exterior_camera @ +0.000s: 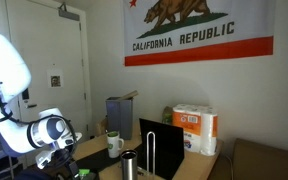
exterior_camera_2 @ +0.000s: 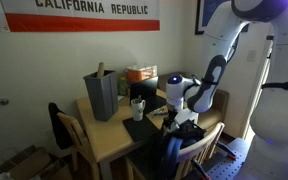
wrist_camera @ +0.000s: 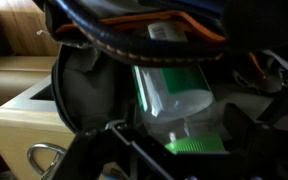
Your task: Place the container with the green lid inside the bag
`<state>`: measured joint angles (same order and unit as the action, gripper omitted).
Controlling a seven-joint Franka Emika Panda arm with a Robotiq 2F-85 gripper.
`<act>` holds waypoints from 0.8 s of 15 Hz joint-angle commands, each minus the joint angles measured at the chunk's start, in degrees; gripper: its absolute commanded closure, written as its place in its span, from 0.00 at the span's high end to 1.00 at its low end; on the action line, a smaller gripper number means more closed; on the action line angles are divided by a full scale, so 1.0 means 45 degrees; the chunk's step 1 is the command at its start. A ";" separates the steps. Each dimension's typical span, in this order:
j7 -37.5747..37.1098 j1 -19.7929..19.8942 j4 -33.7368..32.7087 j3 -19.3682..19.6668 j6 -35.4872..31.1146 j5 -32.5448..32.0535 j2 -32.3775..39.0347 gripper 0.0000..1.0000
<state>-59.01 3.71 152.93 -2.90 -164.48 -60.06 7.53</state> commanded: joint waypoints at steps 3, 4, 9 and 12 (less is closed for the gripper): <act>0.0307 -0.0140 -0.0349 -0.0241 0.0204 0.0538 0.0346 1.00; 0.0500 -0.0148 -0.0396 -0.0335 0.0237 0.0789 0.0309 1.00; 0.3335 -0.0167 -0.0990 -0.1591 0.1861 0.4513 -0.0211 1.00; 0.6204 -0.1525 -0.2080 -0.1311 0.4167 0.7946 -0.0765 1.00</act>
<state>-40.14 0.70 147.20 -8.60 -154.82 -34.38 7.71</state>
